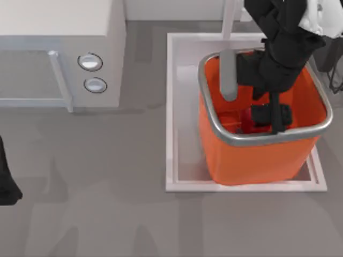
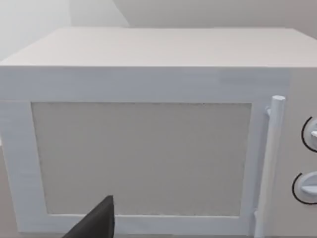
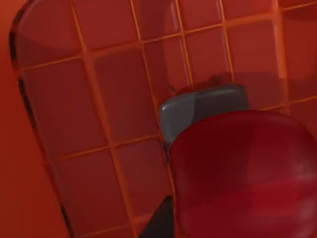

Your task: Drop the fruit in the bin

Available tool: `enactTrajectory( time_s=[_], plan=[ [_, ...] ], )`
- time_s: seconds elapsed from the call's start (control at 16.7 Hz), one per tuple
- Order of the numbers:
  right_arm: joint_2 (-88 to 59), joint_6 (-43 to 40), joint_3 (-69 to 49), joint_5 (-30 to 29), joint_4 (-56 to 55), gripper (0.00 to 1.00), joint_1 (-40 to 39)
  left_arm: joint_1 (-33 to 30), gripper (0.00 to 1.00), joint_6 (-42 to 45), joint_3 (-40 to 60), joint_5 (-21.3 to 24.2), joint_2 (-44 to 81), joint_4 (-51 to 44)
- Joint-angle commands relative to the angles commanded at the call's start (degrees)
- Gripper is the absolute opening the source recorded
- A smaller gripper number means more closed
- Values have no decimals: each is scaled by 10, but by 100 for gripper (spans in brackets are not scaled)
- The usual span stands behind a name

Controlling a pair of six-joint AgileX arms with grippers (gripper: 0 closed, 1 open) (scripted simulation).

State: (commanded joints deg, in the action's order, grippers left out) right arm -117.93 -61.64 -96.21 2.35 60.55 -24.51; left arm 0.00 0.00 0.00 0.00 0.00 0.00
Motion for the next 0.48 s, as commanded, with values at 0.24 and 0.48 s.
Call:
enactTrajectory(
  time_s=[0.24, 0.48],
  plan=[
    [0, 0, 0, 0, 0, 100, 0, 0, 100, 0, 0, 0, 0, 0],
    [0, 0, 0, 0, 0, 100, 0, 0, 100, 0, 0, 0, 0, 0]
  ],
)
